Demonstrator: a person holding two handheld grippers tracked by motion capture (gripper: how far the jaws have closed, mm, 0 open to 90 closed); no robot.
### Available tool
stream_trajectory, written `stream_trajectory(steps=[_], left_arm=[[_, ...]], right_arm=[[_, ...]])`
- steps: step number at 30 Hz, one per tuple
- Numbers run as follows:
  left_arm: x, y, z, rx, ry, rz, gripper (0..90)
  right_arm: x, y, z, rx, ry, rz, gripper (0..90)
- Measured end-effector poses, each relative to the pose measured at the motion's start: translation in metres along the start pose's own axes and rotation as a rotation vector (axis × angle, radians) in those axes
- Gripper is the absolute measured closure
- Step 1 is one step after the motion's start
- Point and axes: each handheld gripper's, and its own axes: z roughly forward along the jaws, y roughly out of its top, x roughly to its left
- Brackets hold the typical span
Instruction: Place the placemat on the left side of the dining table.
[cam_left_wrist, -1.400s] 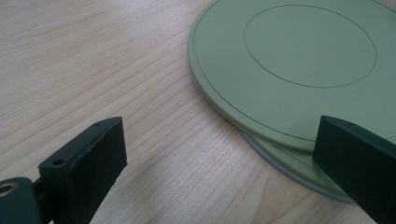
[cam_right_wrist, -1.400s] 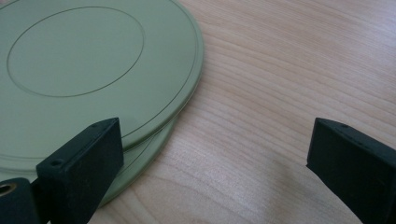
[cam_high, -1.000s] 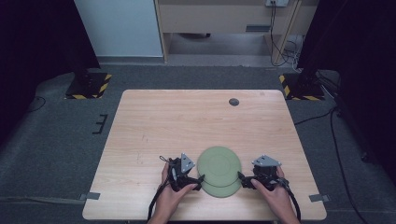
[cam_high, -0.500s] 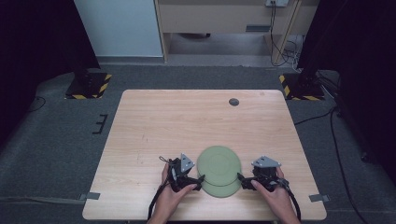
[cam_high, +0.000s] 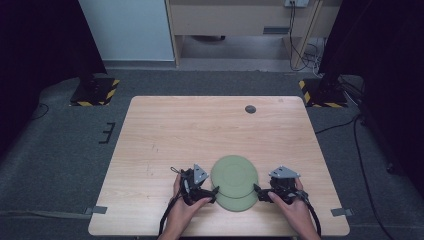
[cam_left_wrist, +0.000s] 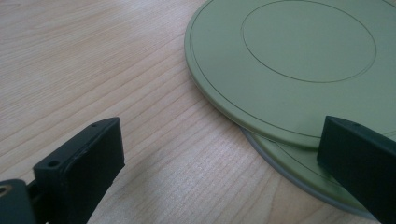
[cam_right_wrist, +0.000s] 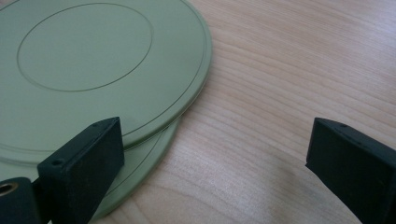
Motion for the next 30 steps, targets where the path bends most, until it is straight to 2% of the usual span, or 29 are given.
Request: stream_trajectory(steps=[5,8,11,13,16,19,24,30], left_arm=[[0.0,0.0,-0.001,-0.001,-0.008,0.007,0.3],[0.0,0.0,-0.002,-0.013,-0.041,0.008,1.6],[-0.001,0.0,-0.004,-0.015,-0.083,0.032,1.8],[0.001,0.001,-0.008,-0.04,-0.122,0.017,2.1],[0.006,0.008,-0.014,-0.037,-0.152,0.021,2.8],[0.012,0.017,-0.018,-0.043,-0.179,-0.02,3.9],[0.025,0.035,-0.013,-0.015,-0.156,-0.026,3.6],[0.035,0.043,-0.006,0.013,-0.144,-0.045,3.6]], right_arm=[[0.002,0.0,0.0,0.0,0.007,-0.005,3.6],[0.0,0.0,-0.001,0.002,0.002,-0.003,4.0],[-0.001,-0.001,-0.002,0.001,0.0,-0.001,4.1],[-0.001,-0.001,-0.003,0.002,0.002,0.003,4.1],[-0.002,-0.001,-0.003,-0.001,0.001,0.001,4.1],[-0.002,-0.001,-0.004,0.001,0.005,0.001,4.1],[-0.003,-0.001,-0.004,-0.002,0.011,-0.005,4.3],[-0.003,-0.002,-0.005,-0.006,0.012,-0.001,4.4]])
